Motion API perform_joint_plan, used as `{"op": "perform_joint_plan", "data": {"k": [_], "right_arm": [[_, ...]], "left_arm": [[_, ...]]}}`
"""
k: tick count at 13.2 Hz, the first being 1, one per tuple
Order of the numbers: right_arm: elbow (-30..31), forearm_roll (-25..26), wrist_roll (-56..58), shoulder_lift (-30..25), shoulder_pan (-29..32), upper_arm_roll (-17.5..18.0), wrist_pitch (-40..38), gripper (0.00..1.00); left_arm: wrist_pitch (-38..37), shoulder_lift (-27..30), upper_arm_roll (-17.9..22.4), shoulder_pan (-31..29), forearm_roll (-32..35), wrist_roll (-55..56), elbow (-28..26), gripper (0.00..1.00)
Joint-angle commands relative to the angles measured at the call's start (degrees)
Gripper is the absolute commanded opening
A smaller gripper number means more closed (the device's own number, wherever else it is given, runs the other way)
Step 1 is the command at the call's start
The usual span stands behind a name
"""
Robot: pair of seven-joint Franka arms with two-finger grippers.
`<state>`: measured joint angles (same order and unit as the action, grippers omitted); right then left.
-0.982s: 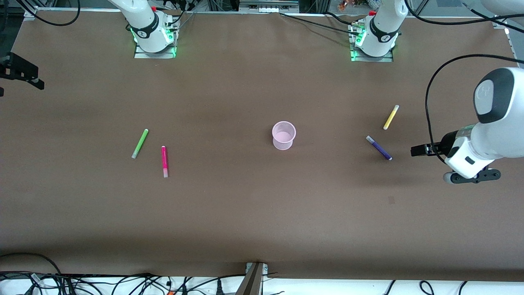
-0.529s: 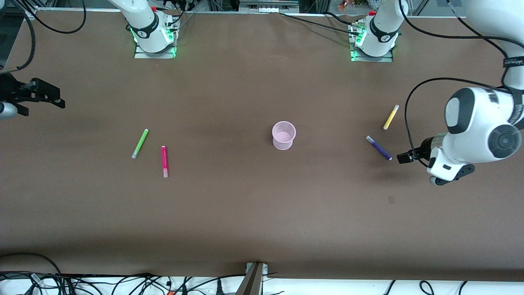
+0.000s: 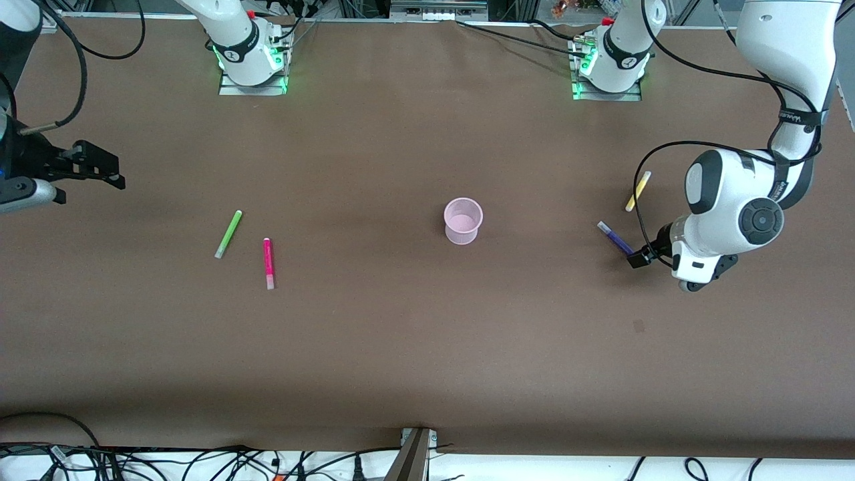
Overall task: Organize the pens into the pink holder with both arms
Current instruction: 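Lower the left gripper and close it on the purple marker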
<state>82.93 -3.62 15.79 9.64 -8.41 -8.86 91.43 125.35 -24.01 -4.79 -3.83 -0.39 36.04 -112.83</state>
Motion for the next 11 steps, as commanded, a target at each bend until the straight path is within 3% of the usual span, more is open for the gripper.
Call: {"op": "perform_joint_plan", "data": {"k": [1, 4, 7, 11], "right_arm": [[-0.49, -2.53, 0.47, 0.82, -1.25, -0.2, 0.6, 1.0], [-0.31, -2.62, 0.47, 0.55, -1.52, -0.2, 0.59, 1.0], [-0.31, -2.45, 0.47, 0.55, -1.52, -0.2, 0.59, 1.0], [-0.4, -2.1, 0.47, 0.55, -2.14, -0.2, 0.68, 1.0]], "left_arm": [[2.87, -1.39, -0.31, -0.21, 0.75, 2.1, -0.72, 1.0], [4.54, -3.14, -0.31, 0.14, 0.83, 2.54, -0.81, 1.0], [7.0, -5.34, -0.39, 0.31, 0.83, 2.54, -0.72, 0.92], [7.36, -6.14, -0.48, 0.4, 0.83, 2.28, -0.63, 0.71]]}}
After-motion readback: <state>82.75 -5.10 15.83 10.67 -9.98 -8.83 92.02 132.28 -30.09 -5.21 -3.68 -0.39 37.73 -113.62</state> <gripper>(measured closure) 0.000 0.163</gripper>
